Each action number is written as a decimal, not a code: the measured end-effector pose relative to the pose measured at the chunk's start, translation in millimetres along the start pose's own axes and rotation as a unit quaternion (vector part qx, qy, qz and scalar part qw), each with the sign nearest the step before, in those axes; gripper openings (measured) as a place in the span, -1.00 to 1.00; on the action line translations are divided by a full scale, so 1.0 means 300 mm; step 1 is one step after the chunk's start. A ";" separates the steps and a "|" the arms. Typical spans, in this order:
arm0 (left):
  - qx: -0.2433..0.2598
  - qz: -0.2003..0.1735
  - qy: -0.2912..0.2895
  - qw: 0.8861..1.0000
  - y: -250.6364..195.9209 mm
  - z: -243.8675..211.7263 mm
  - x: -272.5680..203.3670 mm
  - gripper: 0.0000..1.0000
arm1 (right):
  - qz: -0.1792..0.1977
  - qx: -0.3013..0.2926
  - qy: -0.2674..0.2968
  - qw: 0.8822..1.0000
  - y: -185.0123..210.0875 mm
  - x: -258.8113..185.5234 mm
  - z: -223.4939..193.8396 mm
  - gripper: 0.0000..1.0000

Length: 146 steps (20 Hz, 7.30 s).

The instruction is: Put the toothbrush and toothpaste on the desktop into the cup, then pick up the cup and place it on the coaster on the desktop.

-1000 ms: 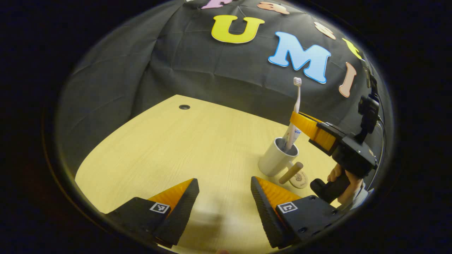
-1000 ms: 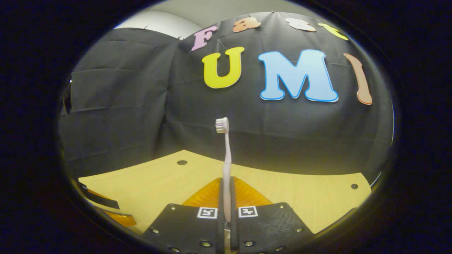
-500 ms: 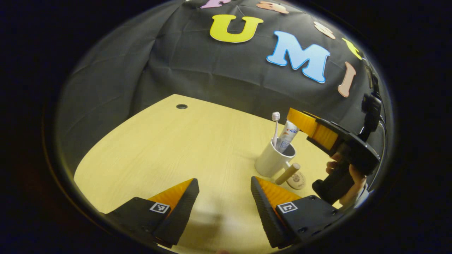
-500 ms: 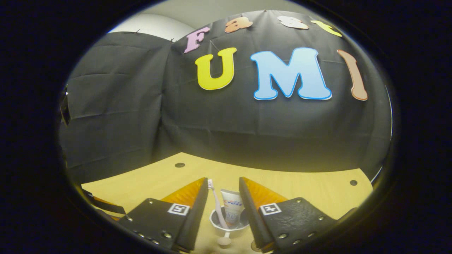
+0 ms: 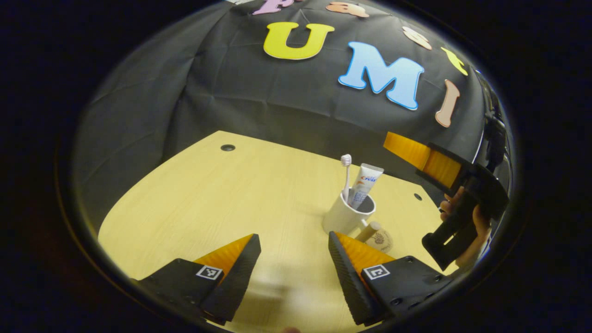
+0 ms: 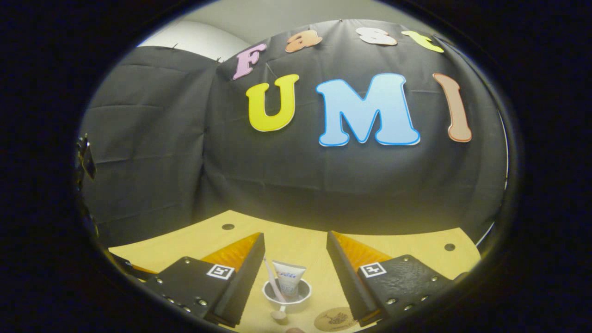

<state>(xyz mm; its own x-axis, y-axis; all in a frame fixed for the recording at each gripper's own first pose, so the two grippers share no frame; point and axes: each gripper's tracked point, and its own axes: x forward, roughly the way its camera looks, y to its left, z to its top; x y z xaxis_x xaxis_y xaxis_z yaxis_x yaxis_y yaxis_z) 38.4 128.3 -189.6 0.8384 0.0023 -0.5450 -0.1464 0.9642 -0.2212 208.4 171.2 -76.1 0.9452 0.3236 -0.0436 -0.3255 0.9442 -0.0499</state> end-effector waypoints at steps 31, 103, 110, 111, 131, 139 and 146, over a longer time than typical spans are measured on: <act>0.004 -0.041 0.206 0.978 -0.447 -0.164 0.303 0.80 | -0.214 0.010 -0.017 0.977 -0.725 -0.576 0.142 0.68; 0.137 -0.028 0.279 0.950 -0.707 -0.367 0.402 -0.34 | -0.272 0.078 0.020 0.959 -0.875 -0.779 0.047 0.69; 0.145 -0.022 0.281 0.949 -0.712 -0.372 0.401 -0.32 | -0.278 0.084 0.021 0.957 -0.875 -0.778 0.055 0.69; 0.148 -0.023 0.282 0.948 -0.714 -0.375 0.400 -0.32 | -0.277 0.085 0.020 0.957 -0.873 -0.774 0.053 0.69; 0.116 -0.063 0.290 0.948 -0.741 -0.427 0.314 0.43 | -0.249 0.088 0.031 0.964 -0.800 -0.750 0.070 0.69; 0.109 -0.054 0.240 0.963 -0.647 -0.363 0.170 0.46 | -0.189 0.071 0.028 0.979 -0.668 -0.711 0.109 0.69; 0.090 -0.024 0.134 0.987 -0.555 -0.197 0.013 0.38 | -0.129 0.069 0.027 0.989 -0.544 -0.696 0.145 0.69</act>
<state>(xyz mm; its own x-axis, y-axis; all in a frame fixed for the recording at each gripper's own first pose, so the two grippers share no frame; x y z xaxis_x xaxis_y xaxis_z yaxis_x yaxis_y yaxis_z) 35.1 -47.9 -202.6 0.6700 -0.0923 -0.7366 0.0065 0.9929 -0.1185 65.3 -47.7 -15.5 0.9925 0.0712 -0.0997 -0.0644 0.9954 0.0704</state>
